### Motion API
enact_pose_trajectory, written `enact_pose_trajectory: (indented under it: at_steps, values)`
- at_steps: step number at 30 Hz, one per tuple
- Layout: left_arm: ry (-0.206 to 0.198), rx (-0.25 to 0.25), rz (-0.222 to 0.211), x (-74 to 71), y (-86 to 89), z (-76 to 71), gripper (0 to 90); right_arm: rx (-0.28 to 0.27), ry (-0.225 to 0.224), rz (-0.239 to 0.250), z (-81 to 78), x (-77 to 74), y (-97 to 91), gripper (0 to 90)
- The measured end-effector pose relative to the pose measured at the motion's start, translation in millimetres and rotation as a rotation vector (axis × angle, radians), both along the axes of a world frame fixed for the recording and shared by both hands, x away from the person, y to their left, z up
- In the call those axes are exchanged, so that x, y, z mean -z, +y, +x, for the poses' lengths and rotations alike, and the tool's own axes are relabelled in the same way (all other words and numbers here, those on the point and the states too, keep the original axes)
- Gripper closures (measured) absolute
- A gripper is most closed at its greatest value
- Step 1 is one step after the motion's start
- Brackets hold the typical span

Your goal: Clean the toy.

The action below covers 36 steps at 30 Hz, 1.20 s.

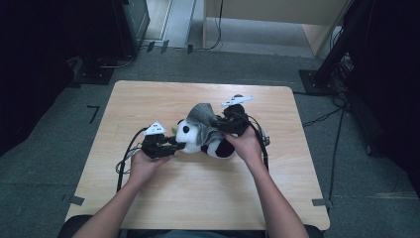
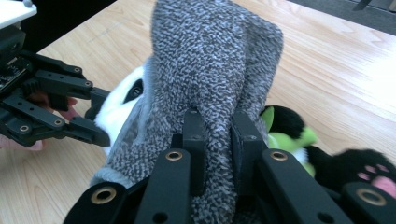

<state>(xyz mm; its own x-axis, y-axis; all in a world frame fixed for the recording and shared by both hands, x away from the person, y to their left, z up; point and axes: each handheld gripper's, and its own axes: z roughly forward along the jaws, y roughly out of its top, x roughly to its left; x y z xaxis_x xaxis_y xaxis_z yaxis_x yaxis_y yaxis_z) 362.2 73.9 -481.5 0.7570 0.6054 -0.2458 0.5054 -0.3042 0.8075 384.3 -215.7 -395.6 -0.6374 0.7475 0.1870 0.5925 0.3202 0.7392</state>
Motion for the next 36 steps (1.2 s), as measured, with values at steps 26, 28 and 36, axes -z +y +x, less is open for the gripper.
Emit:
enact_pose_trajectory:
  at_steps: [26,28,36]
  values:
    - [-0.011,0.032,0.031,8.6,6.3,-0.2,57.7,0.143,-0.146,0.064,-4.8,-44.8,-63.1,80.1]
    - [-0.01,0.029,0.027,8.6,6.1,-0.2,57.7,0.13,-0.135,0.085,-5.5,-41.5,-66.7,80.1]
    - [-0.005,0.023,0.026,8.1,5.6,-0.4,57.6,0.046,-0.119,0.011,-12.6,-21.3,-50.8,80.0]
